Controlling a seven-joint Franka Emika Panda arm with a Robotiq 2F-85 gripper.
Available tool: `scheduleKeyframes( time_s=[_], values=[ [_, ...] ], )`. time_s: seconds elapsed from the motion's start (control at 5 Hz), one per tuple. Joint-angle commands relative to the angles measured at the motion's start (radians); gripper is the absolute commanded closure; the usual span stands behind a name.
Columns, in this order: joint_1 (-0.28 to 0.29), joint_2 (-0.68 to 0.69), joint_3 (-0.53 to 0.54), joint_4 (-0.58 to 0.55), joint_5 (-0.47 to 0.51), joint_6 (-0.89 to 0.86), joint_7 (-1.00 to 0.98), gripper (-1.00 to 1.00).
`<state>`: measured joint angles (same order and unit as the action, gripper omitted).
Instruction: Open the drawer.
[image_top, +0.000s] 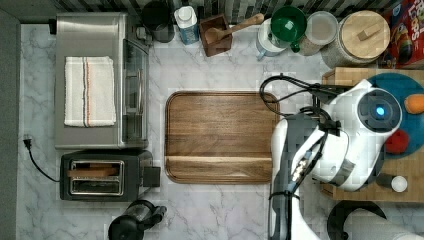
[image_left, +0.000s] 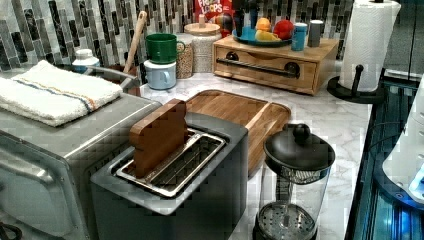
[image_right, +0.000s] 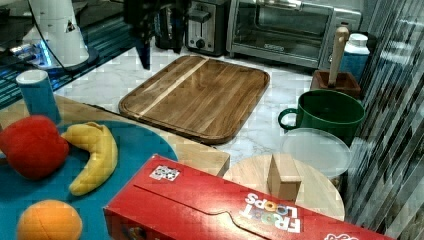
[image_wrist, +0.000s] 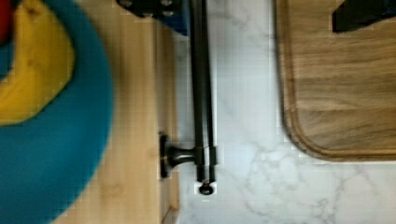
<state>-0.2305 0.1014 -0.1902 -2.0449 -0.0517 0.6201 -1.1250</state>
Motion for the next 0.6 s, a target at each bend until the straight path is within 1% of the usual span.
scheduleKeyframes(
  time_s=[0.2, 0.4, 0.6],
  values=[
    [0.016, -0.019, -0.001, -0.128, 0.026, 0.126, -0.075, -1.00],
    [0.014, -0.005, -0.008, -0.174, 0.030, 0.213, -0.063, -1.00],
    [0.000, 0.005, -0.015, -0.215, 0.036, 0.307, -0.080, -1.00]
  ],
)
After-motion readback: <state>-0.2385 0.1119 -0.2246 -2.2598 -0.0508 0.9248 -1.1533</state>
